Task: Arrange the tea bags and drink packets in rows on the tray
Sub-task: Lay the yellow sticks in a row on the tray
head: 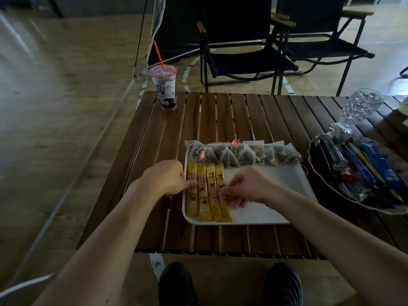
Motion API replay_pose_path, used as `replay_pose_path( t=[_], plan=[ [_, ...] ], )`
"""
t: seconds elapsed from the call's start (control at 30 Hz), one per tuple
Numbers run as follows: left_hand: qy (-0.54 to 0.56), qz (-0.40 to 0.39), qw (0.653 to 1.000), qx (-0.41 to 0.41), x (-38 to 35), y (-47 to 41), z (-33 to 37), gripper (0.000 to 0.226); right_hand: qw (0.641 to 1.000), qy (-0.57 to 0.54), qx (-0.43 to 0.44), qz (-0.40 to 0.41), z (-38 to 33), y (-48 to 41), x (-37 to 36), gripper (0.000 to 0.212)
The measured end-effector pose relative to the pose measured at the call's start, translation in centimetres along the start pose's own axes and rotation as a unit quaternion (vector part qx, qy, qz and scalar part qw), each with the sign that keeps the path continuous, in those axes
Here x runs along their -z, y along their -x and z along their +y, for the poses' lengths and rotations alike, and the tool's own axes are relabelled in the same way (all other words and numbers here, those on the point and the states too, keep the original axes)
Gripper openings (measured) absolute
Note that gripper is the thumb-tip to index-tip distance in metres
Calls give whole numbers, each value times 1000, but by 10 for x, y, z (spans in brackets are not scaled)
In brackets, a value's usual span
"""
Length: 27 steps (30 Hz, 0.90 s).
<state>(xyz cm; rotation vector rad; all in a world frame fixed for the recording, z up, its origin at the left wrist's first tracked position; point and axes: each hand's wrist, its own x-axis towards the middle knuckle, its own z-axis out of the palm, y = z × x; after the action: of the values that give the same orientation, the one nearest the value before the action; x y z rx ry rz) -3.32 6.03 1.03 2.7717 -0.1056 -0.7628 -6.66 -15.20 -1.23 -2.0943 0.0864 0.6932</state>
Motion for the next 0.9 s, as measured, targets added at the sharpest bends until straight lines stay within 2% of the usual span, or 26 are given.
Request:
replay_pose_path(
  t=[0.13,0.33,0.5,0.67,0.8,0.9],
  plan=[
    [-19,-32,999,7,-3,-3,-3,35,1000,3,21,0,3,1,0,17],
    [-16,-33,999,-3,-3,-7,-3,23,999,12,43,11,4,-6,-8,16],
    [-6,-46,999,-4,-3,-7,-5,27,998,33,47,-4,5,-7,-5,20],
    [-33,25,999,10,0,-3,-3,38,996,77,45,2,7,-6,3,30],
    [-33,74,996,-35,-2,4,11,34,990,129,59,4,14,-4,14,31],
    [-45,78,993,-71,-11,4,25,39,988,142,53,6,19,-1,24,28]
  ],
)
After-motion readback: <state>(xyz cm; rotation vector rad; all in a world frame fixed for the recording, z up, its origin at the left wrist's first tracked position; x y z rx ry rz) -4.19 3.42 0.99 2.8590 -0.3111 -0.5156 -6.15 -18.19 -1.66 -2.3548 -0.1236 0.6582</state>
